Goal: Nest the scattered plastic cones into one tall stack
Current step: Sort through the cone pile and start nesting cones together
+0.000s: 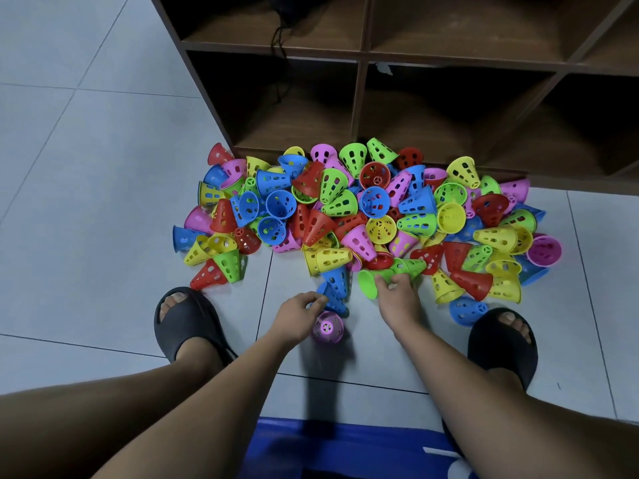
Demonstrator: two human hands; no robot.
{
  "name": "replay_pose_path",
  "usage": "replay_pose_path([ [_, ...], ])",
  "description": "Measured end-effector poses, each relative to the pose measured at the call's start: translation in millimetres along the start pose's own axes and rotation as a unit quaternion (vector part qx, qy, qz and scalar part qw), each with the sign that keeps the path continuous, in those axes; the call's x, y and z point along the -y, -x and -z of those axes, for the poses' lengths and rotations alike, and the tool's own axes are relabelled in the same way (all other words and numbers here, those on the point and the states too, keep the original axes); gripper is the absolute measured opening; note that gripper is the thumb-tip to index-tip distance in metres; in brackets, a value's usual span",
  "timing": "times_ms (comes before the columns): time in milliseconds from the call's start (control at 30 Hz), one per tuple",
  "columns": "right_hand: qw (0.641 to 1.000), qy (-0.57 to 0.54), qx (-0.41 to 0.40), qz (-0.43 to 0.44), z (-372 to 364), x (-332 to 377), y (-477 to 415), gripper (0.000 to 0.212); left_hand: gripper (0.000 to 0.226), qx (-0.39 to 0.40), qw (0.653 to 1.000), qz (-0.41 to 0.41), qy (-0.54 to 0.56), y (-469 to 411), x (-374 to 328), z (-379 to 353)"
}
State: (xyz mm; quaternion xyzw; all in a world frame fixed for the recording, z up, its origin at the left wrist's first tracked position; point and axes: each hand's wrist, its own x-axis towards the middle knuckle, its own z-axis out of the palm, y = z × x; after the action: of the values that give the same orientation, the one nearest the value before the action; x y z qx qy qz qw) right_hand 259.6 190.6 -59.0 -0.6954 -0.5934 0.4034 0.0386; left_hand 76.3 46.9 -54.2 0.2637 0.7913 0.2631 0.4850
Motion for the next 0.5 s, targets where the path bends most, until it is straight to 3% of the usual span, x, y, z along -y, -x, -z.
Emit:
replay_pose_path([
  [100,0.998,0.014,0.034,-0.052,-7,0,-15,0.075,0.031,0.007,1.000,0.008,-0.016,4,3,2],
  [200,0.988,-0.042,0.054,-0.141,-10,2,-21,0.084,0.023,-0.030,0.999,0.000,-0.015,8,5,9],
  [367,0.944,-0.201,0.126,-0.228,-18,4,-28,0.059,0.010,-0.077,0.997,0.009,0.015,11,9,23],
  [500,0.938,-0.198,0.179,-0.222,-27,6,-32,0.040,0.012,-0.093,0.995,0.017,0.030,14,7,33],
])
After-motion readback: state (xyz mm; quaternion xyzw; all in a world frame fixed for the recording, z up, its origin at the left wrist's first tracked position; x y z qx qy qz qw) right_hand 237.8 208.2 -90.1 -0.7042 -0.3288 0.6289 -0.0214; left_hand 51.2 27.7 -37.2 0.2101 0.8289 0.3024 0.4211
